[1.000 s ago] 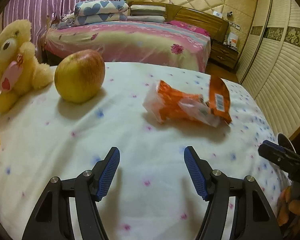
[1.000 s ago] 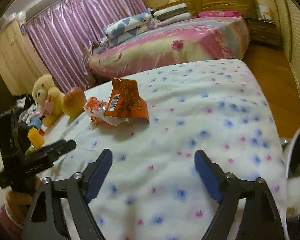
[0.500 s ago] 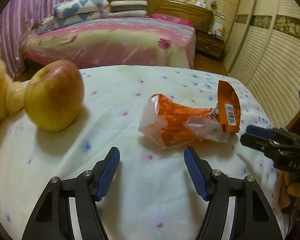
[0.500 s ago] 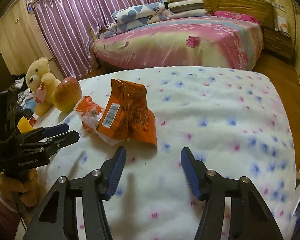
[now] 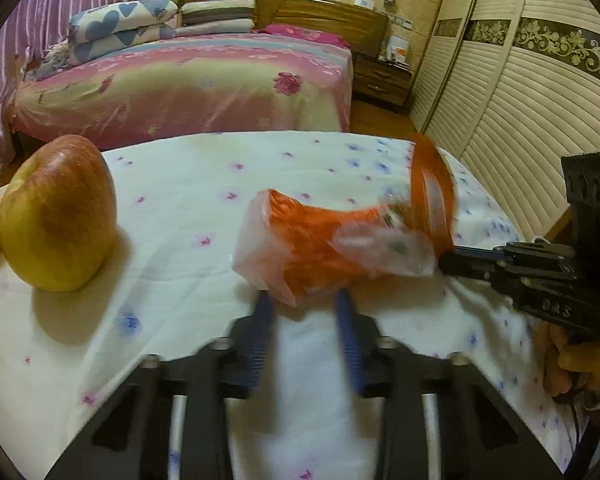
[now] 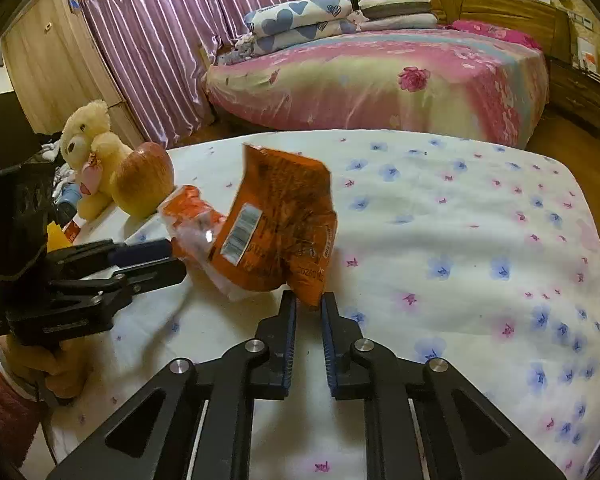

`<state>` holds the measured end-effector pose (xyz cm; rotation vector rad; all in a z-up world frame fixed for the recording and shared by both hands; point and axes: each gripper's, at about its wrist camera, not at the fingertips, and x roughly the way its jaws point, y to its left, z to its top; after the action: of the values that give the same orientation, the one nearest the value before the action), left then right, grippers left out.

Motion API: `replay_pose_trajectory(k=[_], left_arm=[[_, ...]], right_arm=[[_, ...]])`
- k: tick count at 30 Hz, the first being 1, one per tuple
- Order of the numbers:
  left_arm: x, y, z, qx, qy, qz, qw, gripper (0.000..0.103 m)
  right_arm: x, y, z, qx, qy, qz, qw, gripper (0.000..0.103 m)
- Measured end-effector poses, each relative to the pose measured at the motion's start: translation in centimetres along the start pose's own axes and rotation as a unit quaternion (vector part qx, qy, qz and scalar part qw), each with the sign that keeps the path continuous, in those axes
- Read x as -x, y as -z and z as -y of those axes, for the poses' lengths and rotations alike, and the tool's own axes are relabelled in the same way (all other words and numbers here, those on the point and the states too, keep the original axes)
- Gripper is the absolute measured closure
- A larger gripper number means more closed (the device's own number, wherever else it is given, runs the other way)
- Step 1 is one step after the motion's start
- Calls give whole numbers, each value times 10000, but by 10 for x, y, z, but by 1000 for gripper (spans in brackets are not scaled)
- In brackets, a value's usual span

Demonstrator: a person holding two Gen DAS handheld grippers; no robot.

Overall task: Collect trash
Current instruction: 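Grasp the orange snack wrapper with the right tool while the left tool grasps the orange plastic bag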

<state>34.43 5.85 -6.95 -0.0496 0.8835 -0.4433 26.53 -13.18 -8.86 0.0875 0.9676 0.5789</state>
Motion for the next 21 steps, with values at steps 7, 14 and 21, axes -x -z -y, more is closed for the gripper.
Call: replay_pose_trajectory(k=[7,14,21], left_arm=[[11,7,4,-131,107,37,9998,91],[14,-2,-9,42,-264,148,9995,40],[7,-18,-9,403,53,277,9988,24]], right_arm=[[11,9,7,-245,-71,66,9997,103],[30,21,14,-461,-80,166,9988,103],[37,34,31,-902,-186,241,9955,103]])
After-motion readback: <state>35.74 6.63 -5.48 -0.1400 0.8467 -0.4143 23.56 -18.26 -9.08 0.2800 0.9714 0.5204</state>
